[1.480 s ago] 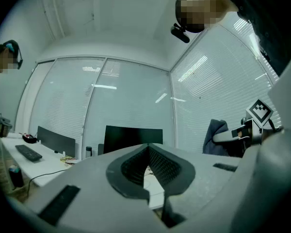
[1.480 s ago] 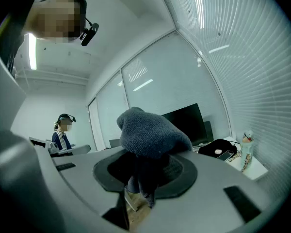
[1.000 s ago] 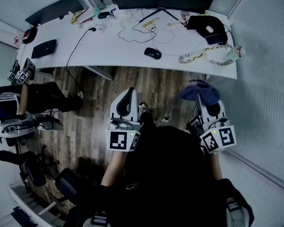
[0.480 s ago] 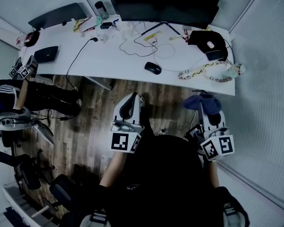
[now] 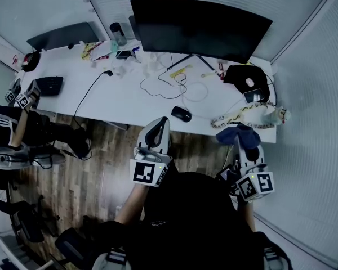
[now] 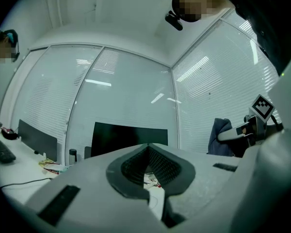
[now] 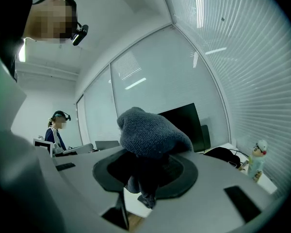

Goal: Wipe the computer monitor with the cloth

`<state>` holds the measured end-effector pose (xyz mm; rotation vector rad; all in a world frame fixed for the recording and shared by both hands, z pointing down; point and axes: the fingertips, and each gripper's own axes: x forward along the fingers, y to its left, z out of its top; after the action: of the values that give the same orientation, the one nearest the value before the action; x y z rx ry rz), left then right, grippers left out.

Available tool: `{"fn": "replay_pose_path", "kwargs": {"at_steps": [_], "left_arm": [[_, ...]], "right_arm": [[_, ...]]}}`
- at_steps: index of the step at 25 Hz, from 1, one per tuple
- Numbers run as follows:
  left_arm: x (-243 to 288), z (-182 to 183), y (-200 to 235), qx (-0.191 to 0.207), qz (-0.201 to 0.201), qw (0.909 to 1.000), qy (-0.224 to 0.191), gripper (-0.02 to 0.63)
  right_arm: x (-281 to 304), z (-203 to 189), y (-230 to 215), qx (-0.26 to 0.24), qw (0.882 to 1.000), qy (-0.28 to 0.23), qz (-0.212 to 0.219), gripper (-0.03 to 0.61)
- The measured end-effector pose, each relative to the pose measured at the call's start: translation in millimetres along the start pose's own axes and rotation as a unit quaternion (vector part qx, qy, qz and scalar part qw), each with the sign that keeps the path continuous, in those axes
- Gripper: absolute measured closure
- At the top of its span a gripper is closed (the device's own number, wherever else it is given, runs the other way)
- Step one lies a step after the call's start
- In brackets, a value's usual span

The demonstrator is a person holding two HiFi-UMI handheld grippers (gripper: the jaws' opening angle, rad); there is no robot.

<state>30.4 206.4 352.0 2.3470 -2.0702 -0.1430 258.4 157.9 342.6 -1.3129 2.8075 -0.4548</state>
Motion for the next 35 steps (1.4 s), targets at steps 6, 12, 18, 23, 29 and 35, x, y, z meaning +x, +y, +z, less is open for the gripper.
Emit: {"fn": "replay_pose_path", "kwargs": {"at_steps": [6, 12, 18, 23, 29, 35], "left_arm": [[68, 15, 52, -0.007, -0.019, 0.9997, -0.015, 0.606], [118, 18, 108, -0.005, -0.03, 0.9995, -0.01, 0.606], [150, 18, 170, -0.01, -0.021, 0.9997, -0.01, 0.606], [164, 11, 209, -0.008, -0.014, 0.9998, -0.012, 0.606], [174, 11, 238, -0.024, -0.014, 0.9996, -0.006, 0.606], [189, 28, 261, -0.031, -0.008, 0.9988, -0.036, 0.606]], "right_arm": [[81, 22, 6, 0.0, 1.0, -0.008, -0.005, 0.466], [156, 35, 16, 0.0, 1.0, -0.007, -0.003, 0.465], [232, 53, 43, -0.021, 0.999, -0.011, 0.027, 0.465], [295, 72, 76, -0.052, 0.996, -0.018, 0.073, 0.465], [356, 96, 113, -0.099, 0.989, -0.02, 0.112, 0.464], [412, 127, 154, -0.162, 0.974, -0.036, 0.154, 0.464]]}}
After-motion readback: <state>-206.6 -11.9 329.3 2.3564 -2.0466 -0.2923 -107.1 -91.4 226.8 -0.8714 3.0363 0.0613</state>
